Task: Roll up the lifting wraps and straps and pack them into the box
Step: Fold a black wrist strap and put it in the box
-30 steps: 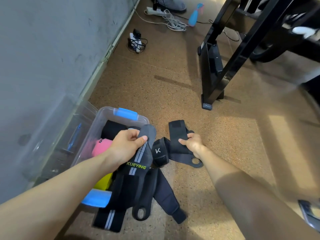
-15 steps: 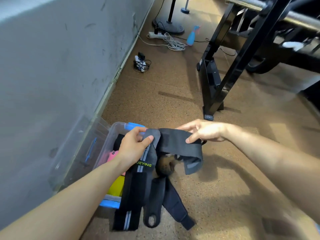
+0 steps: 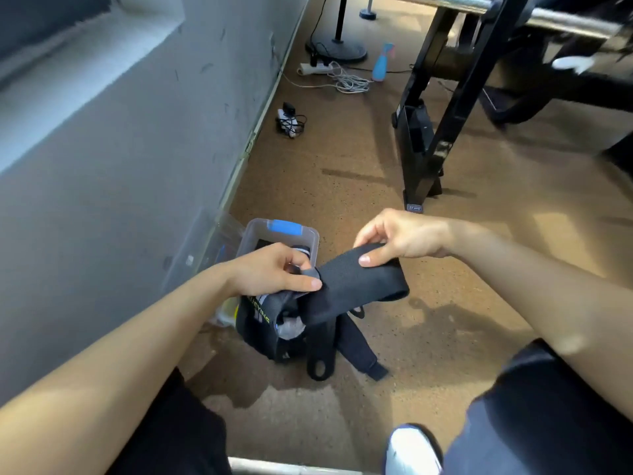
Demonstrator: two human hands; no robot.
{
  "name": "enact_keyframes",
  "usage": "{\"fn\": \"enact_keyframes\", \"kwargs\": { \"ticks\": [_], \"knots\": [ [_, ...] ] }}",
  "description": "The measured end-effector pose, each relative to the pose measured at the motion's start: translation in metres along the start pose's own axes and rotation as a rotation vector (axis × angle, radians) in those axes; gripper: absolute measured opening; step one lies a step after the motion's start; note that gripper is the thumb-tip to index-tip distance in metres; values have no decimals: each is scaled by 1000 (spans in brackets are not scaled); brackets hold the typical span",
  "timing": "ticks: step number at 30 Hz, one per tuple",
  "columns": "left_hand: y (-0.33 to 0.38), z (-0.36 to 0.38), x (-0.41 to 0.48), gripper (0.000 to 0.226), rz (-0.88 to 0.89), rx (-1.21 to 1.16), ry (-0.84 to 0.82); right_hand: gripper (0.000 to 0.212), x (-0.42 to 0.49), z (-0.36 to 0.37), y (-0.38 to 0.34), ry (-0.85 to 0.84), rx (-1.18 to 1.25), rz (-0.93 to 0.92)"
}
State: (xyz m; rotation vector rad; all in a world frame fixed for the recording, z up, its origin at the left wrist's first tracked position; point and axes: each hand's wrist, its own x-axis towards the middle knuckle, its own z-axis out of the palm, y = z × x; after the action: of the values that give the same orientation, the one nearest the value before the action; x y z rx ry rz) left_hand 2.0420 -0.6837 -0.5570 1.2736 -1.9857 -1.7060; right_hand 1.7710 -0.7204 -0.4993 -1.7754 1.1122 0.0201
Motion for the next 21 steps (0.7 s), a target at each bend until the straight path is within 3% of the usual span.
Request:
{"fn": "enact_keyframes", "kwargs": {
  "ticks": [4, 8, 14, 19, 21],
  "knots": [
    [-3, 5, -33, 41, -57, -19, -53, 12, -9, 3, -21, 98, 5, -90],
    [-2, -1, -55, 31, -72, 6, -33, 14, -23, 1, -18, 180, 50, -54],
    [0, 8, -70, 36, 37, -20, 205, 10, -31, 19, -18, 46, -161, 76],
    [10, 18, -72, 28, 123, -98, 192, 76, -14, 72, -41, 41, -38, -57],
    [12, 18, -75, 28, 137, -110, 181, 69, -10, 79, -46, 78, -65, -134]
  ]
}}
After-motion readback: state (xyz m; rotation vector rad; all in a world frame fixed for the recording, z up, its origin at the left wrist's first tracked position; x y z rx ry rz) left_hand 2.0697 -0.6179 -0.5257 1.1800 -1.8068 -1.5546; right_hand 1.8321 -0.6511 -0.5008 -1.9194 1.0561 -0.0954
